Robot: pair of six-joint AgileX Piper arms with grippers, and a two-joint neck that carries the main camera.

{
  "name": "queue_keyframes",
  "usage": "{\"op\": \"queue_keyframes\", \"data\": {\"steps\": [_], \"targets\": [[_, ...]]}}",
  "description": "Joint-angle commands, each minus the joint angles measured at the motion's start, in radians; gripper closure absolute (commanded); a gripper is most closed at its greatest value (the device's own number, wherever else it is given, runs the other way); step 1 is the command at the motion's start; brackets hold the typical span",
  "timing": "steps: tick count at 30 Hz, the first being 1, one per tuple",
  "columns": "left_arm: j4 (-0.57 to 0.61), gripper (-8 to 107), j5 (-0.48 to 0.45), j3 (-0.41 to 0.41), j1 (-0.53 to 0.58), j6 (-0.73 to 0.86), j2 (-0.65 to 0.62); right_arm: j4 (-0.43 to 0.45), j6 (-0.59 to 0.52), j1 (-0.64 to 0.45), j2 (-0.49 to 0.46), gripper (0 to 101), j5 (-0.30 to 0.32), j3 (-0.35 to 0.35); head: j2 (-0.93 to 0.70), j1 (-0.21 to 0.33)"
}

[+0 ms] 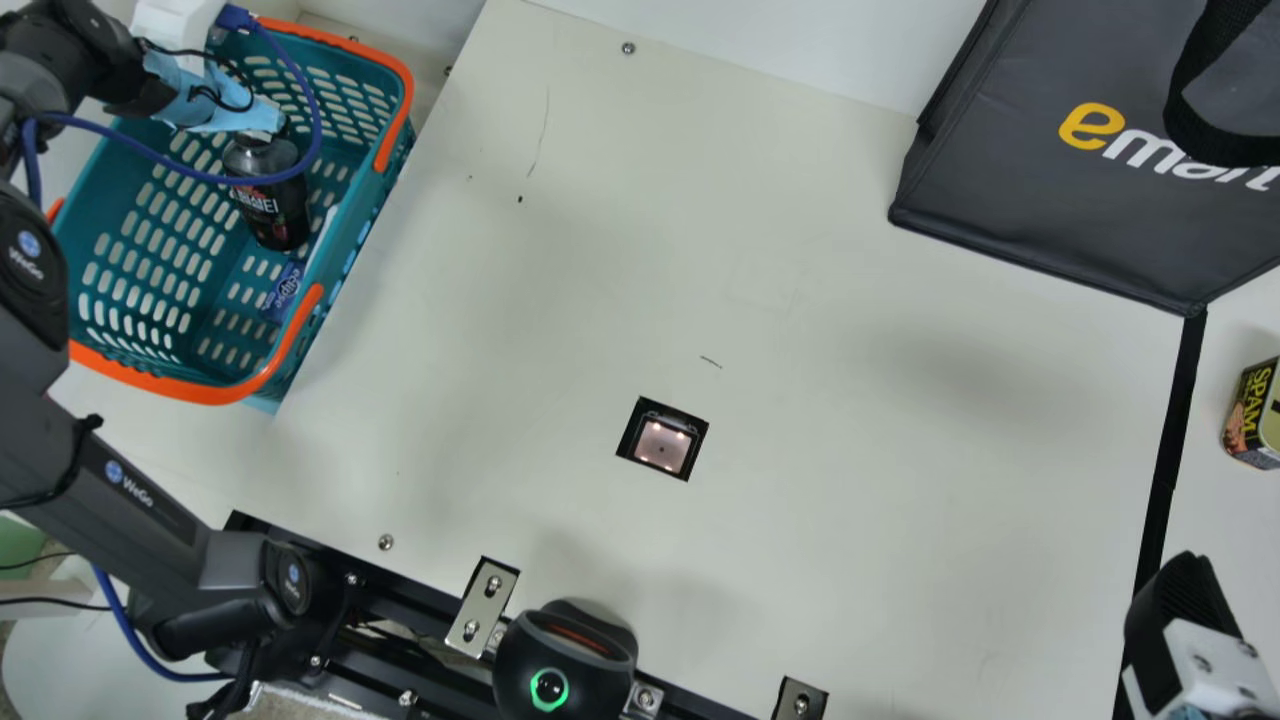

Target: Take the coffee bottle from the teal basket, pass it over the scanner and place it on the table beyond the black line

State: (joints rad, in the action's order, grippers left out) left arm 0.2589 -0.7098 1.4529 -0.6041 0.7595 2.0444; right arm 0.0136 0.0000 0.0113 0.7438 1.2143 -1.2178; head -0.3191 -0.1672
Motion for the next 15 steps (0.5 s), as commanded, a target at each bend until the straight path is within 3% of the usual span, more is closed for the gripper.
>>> {"op": "queue_keyframes", "data": {"steps": [1,15], "targets": [[0.001,107,0.001,-0.004,-0.003,0.002,-0.004,0.000,0.000,0.000,0.000,6,0.000,0.000,-0.002,0.029],[0.083,107,-0.022,-0.004,-0.016,0.010,-0.050,0.000,0.000,0.000,0.000,6,0.000,0.000,-0.002,0.029]]}}
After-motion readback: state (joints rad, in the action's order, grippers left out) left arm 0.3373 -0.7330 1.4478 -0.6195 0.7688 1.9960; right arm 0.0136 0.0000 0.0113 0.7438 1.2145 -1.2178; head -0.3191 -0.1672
